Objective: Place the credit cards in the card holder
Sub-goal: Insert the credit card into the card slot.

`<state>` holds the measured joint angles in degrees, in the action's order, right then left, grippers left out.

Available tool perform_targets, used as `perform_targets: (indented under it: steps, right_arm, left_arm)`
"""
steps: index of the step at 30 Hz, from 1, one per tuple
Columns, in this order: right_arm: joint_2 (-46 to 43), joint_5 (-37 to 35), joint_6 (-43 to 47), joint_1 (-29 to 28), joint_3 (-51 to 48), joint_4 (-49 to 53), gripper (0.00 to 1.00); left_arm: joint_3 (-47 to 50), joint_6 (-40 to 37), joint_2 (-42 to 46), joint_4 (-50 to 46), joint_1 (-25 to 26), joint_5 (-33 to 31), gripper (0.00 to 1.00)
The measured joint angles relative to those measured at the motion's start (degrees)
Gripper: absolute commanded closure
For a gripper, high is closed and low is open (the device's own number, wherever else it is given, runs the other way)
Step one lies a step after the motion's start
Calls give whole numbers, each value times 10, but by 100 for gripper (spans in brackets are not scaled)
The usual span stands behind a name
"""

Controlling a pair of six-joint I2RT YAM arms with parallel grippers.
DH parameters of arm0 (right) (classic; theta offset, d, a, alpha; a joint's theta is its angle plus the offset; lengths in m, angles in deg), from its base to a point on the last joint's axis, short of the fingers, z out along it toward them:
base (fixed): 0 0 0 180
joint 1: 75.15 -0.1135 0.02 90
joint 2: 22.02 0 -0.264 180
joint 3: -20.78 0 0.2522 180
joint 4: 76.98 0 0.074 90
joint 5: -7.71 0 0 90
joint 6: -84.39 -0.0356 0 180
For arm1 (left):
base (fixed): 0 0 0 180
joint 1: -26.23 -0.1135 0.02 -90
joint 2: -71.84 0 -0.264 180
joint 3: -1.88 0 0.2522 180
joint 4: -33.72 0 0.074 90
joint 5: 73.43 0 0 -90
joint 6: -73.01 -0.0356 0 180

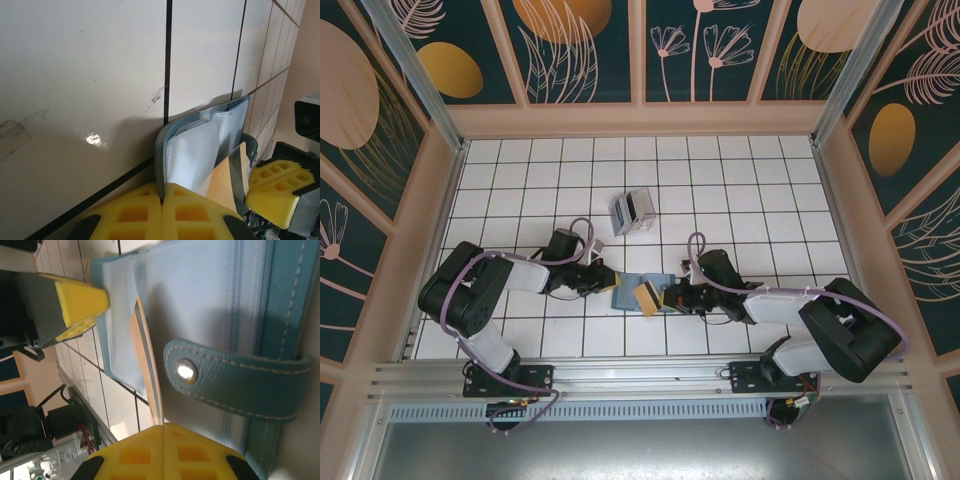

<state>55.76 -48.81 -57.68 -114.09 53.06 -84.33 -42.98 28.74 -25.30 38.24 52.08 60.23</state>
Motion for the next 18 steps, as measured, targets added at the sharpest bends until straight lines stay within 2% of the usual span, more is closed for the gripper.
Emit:
perform_targets:
  steps: [13, 18]
  right_arm:
    - [33, -80, -50, -26, -4, -73, 100]
    - [56, -118, -75, -58, -2, -110, 100]
  left_arm:
    - [0, 0, -12, 16, 0, 9, 94]
    - [0, 0, -13, 17, 0, 11, 94]
